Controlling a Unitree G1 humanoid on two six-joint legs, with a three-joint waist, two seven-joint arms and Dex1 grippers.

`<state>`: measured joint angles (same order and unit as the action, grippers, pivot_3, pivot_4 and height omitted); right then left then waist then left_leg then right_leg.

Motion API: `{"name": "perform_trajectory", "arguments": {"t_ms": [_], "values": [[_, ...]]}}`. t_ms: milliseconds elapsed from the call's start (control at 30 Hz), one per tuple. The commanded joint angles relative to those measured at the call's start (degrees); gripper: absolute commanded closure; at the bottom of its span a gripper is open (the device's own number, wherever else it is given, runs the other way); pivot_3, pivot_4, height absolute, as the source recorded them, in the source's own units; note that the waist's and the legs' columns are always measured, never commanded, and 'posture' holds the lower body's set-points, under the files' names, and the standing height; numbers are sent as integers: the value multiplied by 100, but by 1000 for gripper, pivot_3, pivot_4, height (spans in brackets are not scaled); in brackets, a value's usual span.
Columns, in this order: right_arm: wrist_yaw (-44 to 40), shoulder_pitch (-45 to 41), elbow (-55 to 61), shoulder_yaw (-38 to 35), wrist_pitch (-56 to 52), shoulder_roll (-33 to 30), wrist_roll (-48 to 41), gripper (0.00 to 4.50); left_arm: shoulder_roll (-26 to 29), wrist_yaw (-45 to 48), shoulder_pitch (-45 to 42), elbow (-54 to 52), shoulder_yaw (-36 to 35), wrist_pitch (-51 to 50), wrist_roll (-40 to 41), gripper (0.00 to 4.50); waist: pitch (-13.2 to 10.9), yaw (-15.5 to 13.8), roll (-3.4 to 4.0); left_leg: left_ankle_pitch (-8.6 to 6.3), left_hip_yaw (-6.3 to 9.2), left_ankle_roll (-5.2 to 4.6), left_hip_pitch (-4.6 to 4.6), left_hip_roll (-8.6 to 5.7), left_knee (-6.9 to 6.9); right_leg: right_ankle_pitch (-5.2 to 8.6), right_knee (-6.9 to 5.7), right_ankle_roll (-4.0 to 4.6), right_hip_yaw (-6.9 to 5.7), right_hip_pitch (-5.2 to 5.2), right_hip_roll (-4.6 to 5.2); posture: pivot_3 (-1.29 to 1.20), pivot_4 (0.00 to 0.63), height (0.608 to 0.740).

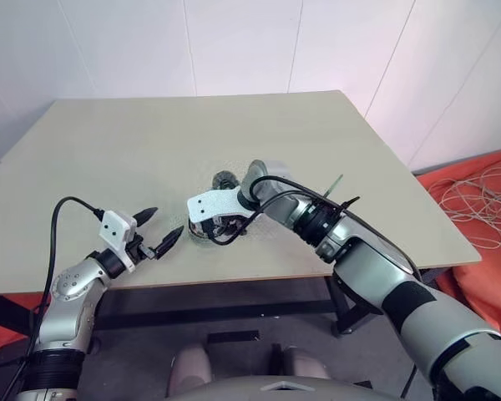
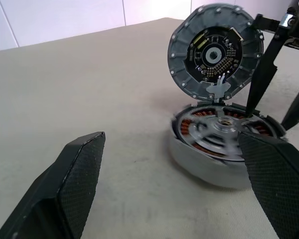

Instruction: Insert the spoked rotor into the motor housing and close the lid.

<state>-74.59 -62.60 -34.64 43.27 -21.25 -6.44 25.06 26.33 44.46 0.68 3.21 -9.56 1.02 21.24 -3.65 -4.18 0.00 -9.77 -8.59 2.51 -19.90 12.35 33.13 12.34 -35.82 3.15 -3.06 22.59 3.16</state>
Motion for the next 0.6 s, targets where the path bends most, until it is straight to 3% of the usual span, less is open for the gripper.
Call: {"name": "perform_trajectory", "arguments": {"t_ms": [33, 100, 600], "values": [[160, -102, -126, -99, -122, 83, 33, 4157, 13, -22, -88, -225, -54, 71, 30, 0, -2, 6, 3, 0, 0, 0, 2, 0, 0, 1, -1, -2, 0, -1, 0, 0, 0, 740], [262, -119, -202, -139, -190, 130, 33, 4476, -2, -34, -88, -237, -42, 65, 26, 0, -2, -14, 3, 0, 1, 0, 6, 0, 0, 2, -2, -3, 0, -6, 1, 0, 0, 740], [365, -221, -55, -30, -178, -70, 189, 4499, -64, -31, -167, -193, 29, 56, 7, 0, -4, -134, 6, 0, 6, 0, 19, -4, 2, 3, 4, -6, 1, -21, 4, 0, 0, 740]]}}
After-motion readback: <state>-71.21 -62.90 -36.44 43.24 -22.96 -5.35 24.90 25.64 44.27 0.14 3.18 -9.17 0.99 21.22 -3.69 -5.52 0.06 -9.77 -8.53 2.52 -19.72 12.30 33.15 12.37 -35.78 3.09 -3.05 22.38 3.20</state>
